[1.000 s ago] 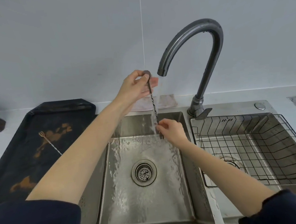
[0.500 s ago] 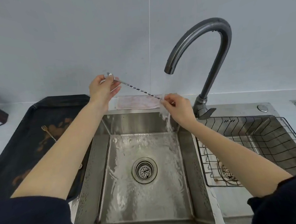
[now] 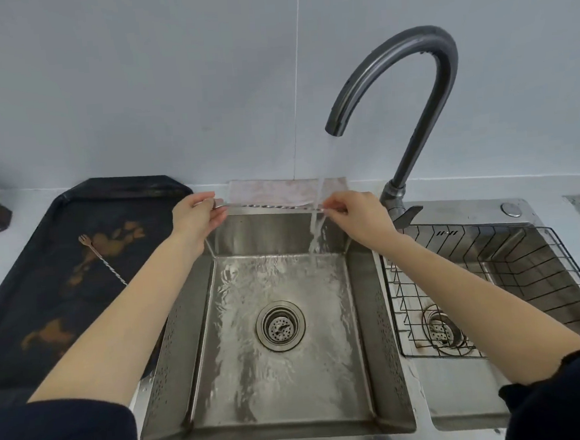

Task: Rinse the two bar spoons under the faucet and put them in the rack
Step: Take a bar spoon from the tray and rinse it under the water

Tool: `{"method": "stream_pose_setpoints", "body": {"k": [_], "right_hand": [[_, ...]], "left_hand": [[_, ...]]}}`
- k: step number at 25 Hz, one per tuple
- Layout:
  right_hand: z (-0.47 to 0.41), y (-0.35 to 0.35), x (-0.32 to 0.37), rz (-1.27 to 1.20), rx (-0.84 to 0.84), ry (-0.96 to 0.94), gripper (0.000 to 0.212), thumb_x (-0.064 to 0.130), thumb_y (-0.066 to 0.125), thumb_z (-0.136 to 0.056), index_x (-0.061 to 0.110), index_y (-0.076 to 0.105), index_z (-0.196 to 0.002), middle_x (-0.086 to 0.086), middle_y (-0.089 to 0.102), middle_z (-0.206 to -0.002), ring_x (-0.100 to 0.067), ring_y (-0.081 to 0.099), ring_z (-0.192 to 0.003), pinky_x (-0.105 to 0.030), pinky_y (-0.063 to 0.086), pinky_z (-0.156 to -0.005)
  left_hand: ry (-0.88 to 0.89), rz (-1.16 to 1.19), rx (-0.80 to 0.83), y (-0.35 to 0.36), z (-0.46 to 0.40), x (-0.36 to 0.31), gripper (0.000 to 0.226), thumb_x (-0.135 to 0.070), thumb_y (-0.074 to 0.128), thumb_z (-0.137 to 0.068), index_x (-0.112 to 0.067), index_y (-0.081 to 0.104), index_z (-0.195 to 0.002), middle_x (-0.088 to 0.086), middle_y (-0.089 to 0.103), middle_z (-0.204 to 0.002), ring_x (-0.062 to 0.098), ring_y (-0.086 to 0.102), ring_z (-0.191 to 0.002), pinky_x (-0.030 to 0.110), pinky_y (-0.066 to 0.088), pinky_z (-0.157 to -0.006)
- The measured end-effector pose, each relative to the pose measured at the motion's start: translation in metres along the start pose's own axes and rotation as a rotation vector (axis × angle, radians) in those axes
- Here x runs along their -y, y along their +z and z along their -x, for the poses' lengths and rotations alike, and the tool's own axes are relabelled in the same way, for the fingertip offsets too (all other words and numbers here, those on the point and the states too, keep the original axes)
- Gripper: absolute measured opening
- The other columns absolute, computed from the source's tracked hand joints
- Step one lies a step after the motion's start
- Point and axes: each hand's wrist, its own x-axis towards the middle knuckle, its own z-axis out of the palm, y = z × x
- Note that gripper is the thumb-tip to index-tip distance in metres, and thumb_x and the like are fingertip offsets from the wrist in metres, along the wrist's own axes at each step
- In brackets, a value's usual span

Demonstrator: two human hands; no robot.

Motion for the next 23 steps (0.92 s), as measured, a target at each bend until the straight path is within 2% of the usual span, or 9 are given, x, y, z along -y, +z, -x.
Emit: {"method": "stream_pose_setpoints", "body": {"k": [1, 4, 7, 11, 13, 15, 18, 21, 23], "right_hand": [[0.004, 0.006, -0.004, 0.022, 0.041, 0.024, 0.021, 0.024, 0.055, -0.092, 0.015, 0.069, -0.106, -0.008, 0.073, -0.106, -0.027, 0.065, -0.102, -0.04, 0.053, -0.09], [0.013, 0.027, -0.017, 0.062, 0.153, 0.057, 0.022, 0.025, 0.054, -0.093, 0.014, 0.068, -0.106, -0.007, 0.072, -0.108, -0.025, 0.065, -0.101, -0.037, 0.054, -0.084], [0.016, 0.051, -0.031, 0.09, 0.241, 0.097, 0.023, 0.022, 0.051, -0.094, 0.015, 0.066, -0.109, -0.006, 0.07, -0.113, -0.026, 0.064, -0.104, -0.039, 0.054, -0.085], [0.018, 0.083, -0.051, 0.121, 0.345, 0.16, 0.021, 0.021, 0.052, -0.093, 0.014, 0.067, -0.105, -0.009, 0.066, -0.115, -0.029, 0.062, -0.105, -0.04, 0.052, -0.085], [0.015, 0.102, -0.061, 0.139, 0.394, 0.187, 0.02, 0.02, 0.051, -0.094, 0.014, 0.066, -0.106, -0.01, 0.062, -0.117, -0.03, 0.061, -0.106, -0.041, 0.05, -0.087], [0.021, 0.113, -0.067, 0.171, 0.438, 0.191, 0.022, 0.02, 0.05, -0.095, 0.013, 0.065, -0.109, -0.011, 0.059, -0.119, -0.032, 0.06, -0.107, -0.042, 0.05, -0.087], [0.017, 0.141, -0.08, 0.215, 0.525, 0.209, 0.024, 0.02, 0.048, -0.096, 0.012, 0.062, -0.114, -0.011, 0.059, -0.122, -0.031, 0.058, -0.109, -0.04, 0.049, -0.087], [0.018, 0.165, -0.09, 0.268, 0.585, 0.217, 0.025, 0.021, 0.048, -0.096, 0.013, 0.062, -0.115, -0.011, 0.059, -0.123, -0.031, 0.057, -0.111, -0.039, 0.048, -0.09], [0.02, 0.177, -0.096, 0.289, 0.615, 0.22, 0.024, 0.021, 0.049, -0.095, 0.014, 0.062, -0.114, -0.011, 0.059, -0.123, -0.031, 0.057, -0.111, -0.038, 0.047, -0.09]], "left_hand": [[-0.017, -0.021, -0.001, -0.003, -0.001, 0.007, 0.015, -0.001, 0.039, -0.096, -0.007, 0.052, -0.1, 0.003, 0.053, -0.082, 0.009, 0.058, -0.072, 0.02, 0.055, -0.067], [-0.066, -0.056, -0.004, -0.013, -0.007, 0.031, 0.019, 0.001, 0.04, -0.095, -0.008, 0.052, -0.106, 0.004, 0.055, -0.08, 0.009, 0.058, -0.068, 0.013, 0.055, -0.058], [-0.141, -0.107, -0.01, -0.018, -0.016, 0.057, 0.024, 0.003, 0.041, -0.093, -0.006, 0.054, -0.111, 0.005, 0.055, -0.076, 0.008, 0.062, -0.061, 0.009, 0.053, -0.052], [-0.312, -0.163, -0.044, -0.021, -0.03, 0.099, 0.029, 0.002, 0.043, -0.093, 0.007, 0.052, -0.12, 0.012, 0.055, -0.081, 0.014, 0.055, -0.067, 0.009, 0.052, -0.044], [-0.369, -0.239, -0.069, -0.021, -0.039, 0.122, 0.03, 0.001, 0.044, -0.093, 0.007, 0.053, -0.121, 0.009, 0.055, -0.079, 0.011, 0.051, -0.065, 0.013, 0.052, -0.048], [-0.4, -0.347, -0.079, -0.023, -0.041, 0.139, 0.03, -0.002, 0.044, -0.093, 0.003, 0.055, -0.12, 0.002, 0.053, -0.071, 0.009, 0.045, -0.059, 0.017, 0.043, -0.052], [-0.463, -0.451, -0.126, -0.027, -0.059, 0.173, 0.027, -0.004, 0.043, -0.091, 0.003, 0.06, -0.111, 0.005, 0.056, -0.072, 0.011, 0.044, -0.055, 0.017, 0.039, -0.045], [-0.546, -0.483, -0.122, -0.031, -0.065, 0.196, 0.022, -0.006, 0.045, -0.09, -0.002, 0.063, -0.077, 0.009, 0.054, -0.07, 0.014, 0.042, -0.054, 0.023, 0.035, -0.052], [-0.58, -0.501, -0.115, -0.032, -0.064, 0.207, 0.02, -0.005, 0.049, -0.088, -0.006, 0.059, -0.07, 0.008, 0.053, -0.068, 0.013, 0.042, -0.054, 0.023, 0.033, -0.054]]}}
